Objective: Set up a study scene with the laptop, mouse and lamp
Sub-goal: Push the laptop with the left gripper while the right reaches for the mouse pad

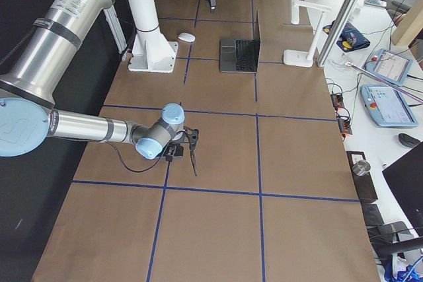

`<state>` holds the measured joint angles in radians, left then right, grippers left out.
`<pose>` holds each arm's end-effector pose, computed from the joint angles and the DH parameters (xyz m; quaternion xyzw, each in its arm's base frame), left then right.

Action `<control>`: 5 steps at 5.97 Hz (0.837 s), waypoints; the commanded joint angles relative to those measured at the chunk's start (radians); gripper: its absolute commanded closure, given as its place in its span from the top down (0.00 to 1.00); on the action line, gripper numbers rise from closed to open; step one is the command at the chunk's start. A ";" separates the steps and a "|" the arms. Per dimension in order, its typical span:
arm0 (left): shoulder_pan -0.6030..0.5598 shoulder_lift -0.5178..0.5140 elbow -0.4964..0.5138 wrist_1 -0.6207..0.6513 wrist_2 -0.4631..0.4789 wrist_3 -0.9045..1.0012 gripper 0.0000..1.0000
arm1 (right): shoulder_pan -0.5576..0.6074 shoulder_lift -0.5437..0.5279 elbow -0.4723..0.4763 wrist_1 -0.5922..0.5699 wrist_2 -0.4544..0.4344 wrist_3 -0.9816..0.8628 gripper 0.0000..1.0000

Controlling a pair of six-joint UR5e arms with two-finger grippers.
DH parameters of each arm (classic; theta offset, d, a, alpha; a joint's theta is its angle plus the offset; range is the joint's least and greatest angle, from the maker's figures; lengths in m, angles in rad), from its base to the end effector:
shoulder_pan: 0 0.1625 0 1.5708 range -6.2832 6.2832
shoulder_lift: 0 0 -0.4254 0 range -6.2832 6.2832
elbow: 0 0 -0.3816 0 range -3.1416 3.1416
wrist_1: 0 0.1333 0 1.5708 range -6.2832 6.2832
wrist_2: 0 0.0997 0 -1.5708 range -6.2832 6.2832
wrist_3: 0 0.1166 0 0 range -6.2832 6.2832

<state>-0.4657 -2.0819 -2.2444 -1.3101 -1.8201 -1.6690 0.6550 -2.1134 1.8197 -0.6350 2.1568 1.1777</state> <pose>0.4016 -0.3188 0.1686 -0.0286 0.4552 -0.1939 0.8686 -0.1830 -0.2273 0.6554 -0.0861 -0.3987 0.0283 0.9126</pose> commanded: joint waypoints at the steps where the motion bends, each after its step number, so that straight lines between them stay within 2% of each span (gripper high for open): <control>1: 0.004 0.000 0.003 -0.003 0.001 0.000 1.00 | -0.034 0.000 -0.014 0.000 0.003 0.000 0.96; 2: 0.004 0.000 0.003 -0.003 0.001 0.008 1.00 | -0.040 -0.002 -0.014 0.000 0.005 0.000 0.81; 3: 0.004 0.000 0.005 -0.003 0.001 0.009 1.00 | -0.043 -0.004 -0.016 0.000 0.005 0.000 0.60; 4: 0.004 -0.001 0.005 -0.002 0.001 0.009 1.00 | -0.043 -0.004 -0.016 0.001 0.006 0.003 0.34; 5: 0.004 0.000 0.005 -0.001 0.001 0.009 1.00 | -0.043 -0.005 -0.016 0.001 0.006 0.003 0.19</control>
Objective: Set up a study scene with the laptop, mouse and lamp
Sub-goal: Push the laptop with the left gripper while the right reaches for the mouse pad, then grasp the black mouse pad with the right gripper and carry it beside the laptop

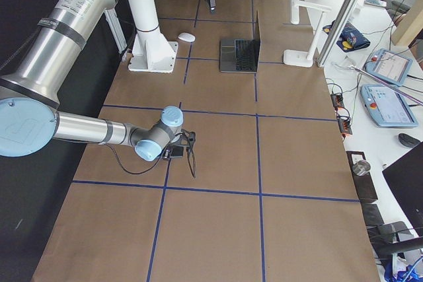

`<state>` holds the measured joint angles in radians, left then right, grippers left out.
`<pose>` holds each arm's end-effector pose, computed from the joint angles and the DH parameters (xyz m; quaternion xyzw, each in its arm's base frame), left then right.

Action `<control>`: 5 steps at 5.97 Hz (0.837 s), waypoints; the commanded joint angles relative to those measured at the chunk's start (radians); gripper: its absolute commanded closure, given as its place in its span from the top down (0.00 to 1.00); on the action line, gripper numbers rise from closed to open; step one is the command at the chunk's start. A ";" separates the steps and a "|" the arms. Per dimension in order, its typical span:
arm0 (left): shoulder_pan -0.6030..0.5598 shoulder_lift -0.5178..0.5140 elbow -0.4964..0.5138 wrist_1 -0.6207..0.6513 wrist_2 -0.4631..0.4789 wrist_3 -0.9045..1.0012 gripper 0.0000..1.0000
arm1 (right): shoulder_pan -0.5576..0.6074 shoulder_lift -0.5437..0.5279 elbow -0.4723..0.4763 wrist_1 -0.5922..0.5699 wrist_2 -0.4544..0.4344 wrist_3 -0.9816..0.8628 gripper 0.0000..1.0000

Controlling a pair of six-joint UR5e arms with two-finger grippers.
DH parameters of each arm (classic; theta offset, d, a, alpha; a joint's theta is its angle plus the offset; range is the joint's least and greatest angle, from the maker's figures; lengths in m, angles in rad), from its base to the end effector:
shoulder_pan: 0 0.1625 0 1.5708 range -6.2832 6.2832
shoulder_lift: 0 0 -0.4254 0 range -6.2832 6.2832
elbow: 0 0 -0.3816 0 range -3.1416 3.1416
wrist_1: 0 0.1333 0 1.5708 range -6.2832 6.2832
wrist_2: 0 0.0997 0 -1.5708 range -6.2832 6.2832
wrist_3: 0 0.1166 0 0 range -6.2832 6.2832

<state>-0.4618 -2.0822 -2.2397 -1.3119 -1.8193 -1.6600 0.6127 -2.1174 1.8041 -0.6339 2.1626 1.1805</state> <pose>0.4044 -0.3181 0.1695 -0.0274 0.4541 -0.1888 0.8703 -0.1893 -0.2165 0.6639 -0.1023 -0.3907 0.0121 0.9147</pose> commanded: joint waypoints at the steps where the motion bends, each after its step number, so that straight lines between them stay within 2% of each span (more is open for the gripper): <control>1: 0.000 -0.001 -0.001 0.000 0.000 0.000 1.00 | 0.001 -0.010 0.000 0.016 -0.001 -0.001 0.07; 3: 0.000 -0.001 0.000 0.000 0.000 0.002 1.00 | 0.002 -0.030 0.004 0.069 -0.003 0.001 0.00; 5: -0.001 0.001 0.000 0.000 0.000 0.002 1.00 | 0.005 0.005 0.064 0.126 -0.012 0.001 0.00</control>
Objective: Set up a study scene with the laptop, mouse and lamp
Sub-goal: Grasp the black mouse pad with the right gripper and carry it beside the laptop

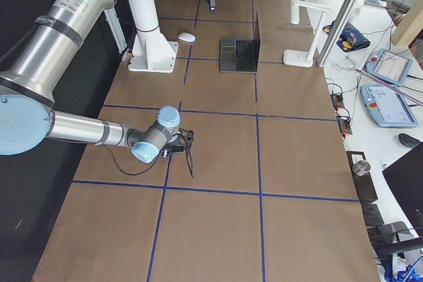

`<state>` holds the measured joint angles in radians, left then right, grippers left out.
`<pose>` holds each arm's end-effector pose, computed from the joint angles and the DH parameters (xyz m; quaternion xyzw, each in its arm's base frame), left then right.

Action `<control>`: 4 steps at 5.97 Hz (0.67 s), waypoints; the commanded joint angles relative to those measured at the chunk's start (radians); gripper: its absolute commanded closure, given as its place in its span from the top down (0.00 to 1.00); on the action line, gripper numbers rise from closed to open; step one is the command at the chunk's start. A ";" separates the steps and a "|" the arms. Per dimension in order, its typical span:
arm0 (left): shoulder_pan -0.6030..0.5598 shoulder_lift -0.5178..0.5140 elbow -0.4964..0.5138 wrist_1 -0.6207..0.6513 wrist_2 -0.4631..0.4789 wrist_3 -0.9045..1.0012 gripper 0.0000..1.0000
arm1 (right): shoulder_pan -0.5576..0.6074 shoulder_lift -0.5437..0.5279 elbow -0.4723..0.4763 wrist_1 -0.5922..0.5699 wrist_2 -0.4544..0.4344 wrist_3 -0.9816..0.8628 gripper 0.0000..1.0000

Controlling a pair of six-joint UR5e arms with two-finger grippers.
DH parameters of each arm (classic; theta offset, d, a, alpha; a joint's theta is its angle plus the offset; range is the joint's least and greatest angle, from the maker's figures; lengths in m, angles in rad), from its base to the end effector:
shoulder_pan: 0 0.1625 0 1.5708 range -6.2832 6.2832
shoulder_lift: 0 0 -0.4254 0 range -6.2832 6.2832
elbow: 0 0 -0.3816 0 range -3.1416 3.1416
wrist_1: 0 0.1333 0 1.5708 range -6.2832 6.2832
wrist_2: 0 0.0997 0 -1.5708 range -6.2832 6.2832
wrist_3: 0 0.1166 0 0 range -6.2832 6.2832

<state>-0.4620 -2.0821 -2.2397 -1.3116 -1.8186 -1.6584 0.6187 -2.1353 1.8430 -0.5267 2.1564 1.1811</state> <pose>0.4043 -0.3183 0.1696 -0.0267 0.4539 -0.1884 0.8705 -0.1857 -0.2168 0.6348 -0.0653 -0.4374 -0.0035 0.8969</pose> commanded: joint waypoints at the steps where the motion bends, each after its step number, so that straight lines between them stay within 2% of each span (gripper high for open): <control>1: -0.003 0.004 0.000 0.002 0.001 0.032 1.00 | 0.022 0.088 0.028 0.019 -0.006 -0.001 0.00; 3: -0.001 0.123 -0.001 0.000 -0.001 0.244 1.00 | 0.074 0.223 0.028 0.019 -0.004 -0.001 0.00; 4: 0.000 0.151 -0.005 -0.002 -0.001 0.291 1.00 | 0.075 0.288 0.022 0.017 -0.004 0.002 0.00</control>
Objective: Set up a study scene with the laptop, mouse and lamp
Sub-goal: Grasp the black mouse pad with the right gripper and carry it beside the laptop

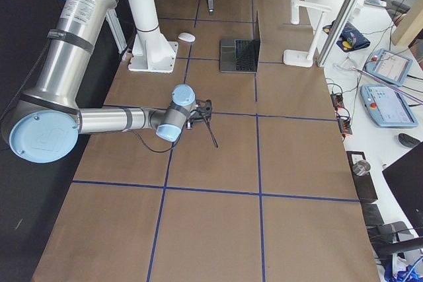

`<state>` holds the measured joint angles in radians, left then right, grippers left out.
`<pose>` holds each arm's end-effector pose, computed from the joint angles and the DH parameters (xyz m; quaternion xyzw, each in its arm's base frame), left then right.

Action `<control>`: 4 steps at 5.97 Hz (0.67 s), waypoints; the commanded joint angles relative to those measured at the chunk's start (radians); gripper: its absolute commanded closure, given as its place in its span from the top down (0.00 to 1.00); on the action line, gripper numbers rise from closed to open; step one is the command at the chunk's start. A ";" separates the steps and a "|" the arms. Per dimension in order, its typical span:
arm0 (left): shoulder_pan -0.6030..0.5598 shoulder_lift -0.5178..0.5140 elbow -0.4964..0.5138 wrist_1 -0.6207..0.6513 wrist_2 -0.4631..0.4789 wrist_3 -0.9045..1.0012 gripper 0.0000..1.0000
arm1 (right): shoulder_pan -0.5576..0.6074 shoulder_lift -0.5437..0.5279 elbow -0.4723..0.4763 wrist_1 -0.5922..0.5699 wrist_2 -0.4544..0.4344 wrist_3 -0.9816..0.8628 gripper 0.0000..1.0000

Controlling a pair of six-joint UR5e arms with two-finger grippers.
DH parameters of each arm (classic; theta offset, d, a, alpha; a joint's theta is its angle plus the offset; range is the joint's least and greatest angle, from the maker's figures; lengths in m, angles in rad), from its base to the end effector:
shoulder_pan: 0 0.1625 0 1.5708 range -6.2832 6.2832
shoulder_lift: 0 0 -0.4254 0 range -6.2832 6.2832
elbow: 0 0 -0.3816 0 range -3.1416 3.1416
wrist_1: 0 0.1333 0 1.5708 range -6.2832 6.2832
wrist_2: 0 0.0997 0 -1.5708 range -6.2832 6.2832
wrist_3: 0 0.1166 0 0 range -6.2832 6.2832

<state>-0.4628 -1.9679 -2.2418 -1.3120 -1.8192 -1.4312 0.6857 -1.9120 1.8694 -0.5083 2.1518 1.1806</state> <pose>0.3998 -0.3164 0.2262 0.0071 0.4069 -0.0986 0.9081 -0.2457 -0.2906 0.5457 0.0249 -0.5297 -0.0152 0.8477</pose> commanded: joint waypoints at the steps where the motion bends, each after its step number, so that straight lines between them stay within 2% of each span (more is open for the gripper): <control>1: 0.003 0.040 -0.002 0.000 0.000 0.069 1.00 | 0.008 0.123 -0.012 -0.012 0.000 0.004 0.00; 2: 0.016 0.055 -0.001 0.000 0.000 0.145 1.00 | 0.009 0.184 -0.035 -0.028 0.000 0.007 0.00; 4: 0.024 0.073 -0.002 0.000 0.000 0.164 1.00 | 0.018 0.407 -0.093 -0.206 -0.029 0.010 0.00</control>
<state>-0.4406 -1.9012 -2.2432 -1.3116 -1.8193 -1.2763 0.6990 -1.6174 1.8076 -0.6323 2.1417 1.1887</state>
